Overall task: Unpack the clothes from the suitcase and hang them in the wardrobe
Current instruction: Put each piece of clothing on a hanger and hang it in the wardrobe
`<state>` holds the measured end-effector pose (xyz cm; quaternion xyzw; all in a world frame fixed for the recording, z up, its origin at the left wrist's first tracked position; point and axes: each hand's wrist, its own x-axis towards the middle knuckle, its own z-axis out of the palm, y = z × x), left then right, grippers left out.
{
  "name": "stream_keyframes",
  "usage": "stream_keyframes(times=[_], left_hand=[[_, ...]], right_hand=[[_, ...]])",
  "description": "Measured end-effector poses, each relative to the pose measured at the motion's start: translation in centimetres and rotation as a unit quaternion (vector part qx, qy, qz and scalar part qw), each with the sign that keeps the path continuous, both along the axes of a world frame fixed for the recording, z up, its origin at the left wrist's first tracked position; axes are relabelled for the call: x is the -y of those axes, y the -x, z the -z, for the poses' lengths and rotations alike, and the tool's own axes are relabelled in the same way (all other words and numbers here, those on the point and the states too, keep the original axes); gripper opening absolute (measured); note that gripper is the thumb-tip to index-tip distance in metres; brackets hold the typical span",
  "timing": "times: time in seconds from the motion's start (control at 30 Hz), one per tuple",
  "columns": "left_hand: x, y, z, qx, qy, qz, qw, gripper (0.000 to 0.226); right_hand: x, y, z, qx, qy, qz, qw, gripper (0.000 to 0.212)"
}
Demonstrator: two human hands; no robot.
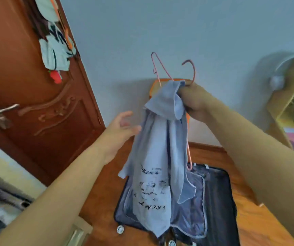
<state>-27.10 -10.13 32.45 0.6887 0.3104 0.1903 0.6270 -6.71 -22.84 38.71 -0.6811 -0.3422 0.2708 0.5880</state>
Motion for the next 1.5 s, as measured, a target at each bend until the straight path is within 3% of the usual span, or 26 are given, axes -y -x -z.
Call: stream_keyframes(times=[0.07,0.1,0.17,0.23,0.3,0.4,0.47,0.57,0.6,0.63,0.7,0.73,0.8,0.9,0.97,1.03,1.13,1.23,1.27,1.33,1.4,1.43,1.5], left_hand=[[1.2,0.5,3.4,-0.058,-0.006,0.069,0.996,0.091],[1.9,0.4,5.1,-0.091,-0.022,0.112,0.989,0.096],[3.6,0.3,8.5,-0.157,-0.069,0.184,0.968,0.079],[4.8,0.4,12.8,-0.216,-0.061,0.218,0.95,0.07],[5.5,0.1,17.1,-0.255,-0.027,0.198,0.946,0.088],[5.9,-1.5,19.1,-0.194,0.044,0.012,0.98,0.106],[6.0,-4.1,18.5,-0.134,0.053,-0.001,0.99,0.127],[5.3,-9.8,16.5,-0.099,-0.088,0.087,0.987,0.139],[5.4,-12.1,15.9,-0.109,-0.14,0.109,0.978,0.133],[6.0,-13.9,14.8,-0.132,-0.195,0.138,0.962,0.112],[7.1,-16.4,13.4,-0.168,-0.312,0.198,0.914,0.042],[7.4,-16.6,12.9,-0.174,-0.348,0.206,0.898,0.022],[5.9,-15.8,12.8,-0.162,-0.302,0.167,0.925,0.017],[1.6,-13.9,10.2,-0.107,-0.189,0.012,0.976,0.02],[0.7,-13.2,5.9,-0.048,-0.118,-0.029,0.991,0.017],[2.7,-13.4,0.0,0.004,-0.075,0.084,0.994,0.017],[9.0,-15.0,-7.3,-0.047,-0.17,0.266,0.948,0.013],[14.2,-16.0,-11.4,-0.081,-0.236,0.319,0.915,0.007],[15.0,-15.7,-12.2,-0.069,-0.243,0.322,0.912,0.015],[14.6,-14.6,-13.2,0.007,-0.178,0.293,0.939,0.036],[12.6,-11.3,-12.3,0.119,-0.077,0.275,0.951,0.06],[11.1,-9.5,-10.5,0.123,-0.088,0.285,0.946,0.074],[9.5,-6.0,-4.7,0.0,-0.165,0.315,0.935,0.086]], right_hand=[[0.3,0.7,-2.8,0.009,0.031,-0.017,0.999,0.015],[0.5,1.0,-3.9,0.011,0.034,-0.017,0.999,0.014],[0.9,1.1,-6.2,-0.037,0.004,0.004,0.999,0.018],[1.7,0.1,-8.3,-0.076,-0.033,0.036,0.996,0.02],[3.0,-1.2,-9.9,-0.091,-0.043,0.059,0.993,0.021],[5.9,-2.2,-11.1,-0.102,-0.04,0.06,0.992,0.021],[8.3,-2.2,-11.7,-0.102,-0.036,0.038,0.993,0.021],[12.0,-3.1,-12.8,-0.081,-0.039,0.041,0.995,0.028],[13.3,-3.5,-13.2,-0.064,-0.026,0.04,0.997,0.026],[14.6,-4.1,-13.5,-0.055,-0.015,0.041,0.998,0.023],[17.3,-5.8,-14.0,-0.049,0.001,0.05,0.998,0.022],[18.8,-6.8,-14.3,-0.048,0.0,0.071,0.996,0.021],[21.8,-8.6,-13.9,-0.017,0.014,0.132,0.991,0.016],[26.1,-11.4,-9.8,0.05,0.118,0.234,0.964,0.01],[27.7,-12.3,-6.1,0.067,0.198,0.242,0.948,0.026],[27.7,-11.6,-4.3,0.074,0.228,0.217,0.946,0.043],[24.8,-7.9,-4.1,0.056,0.155,0.122,0.979,0.063],[19.9,-3.2,-1.8,0.09,0.096,0.017,0.991,0.053],[18.5,-2.3,-0.8,0.102,0.072,0.038,0.991,0.04],[16.7,-1.3,0.2,0.086,0.023,0.103,0.991,0.02],[15.8,-1.2,-0.2,0.047,-0.011,0.121,0.991,0.023],[15.4,-1.1,-0.7,0.029,-0.028,0.121,0.992,0.023],[14.7,-1.0,-2.2,0.009,-0.061,0.105,0.993,0.015]])
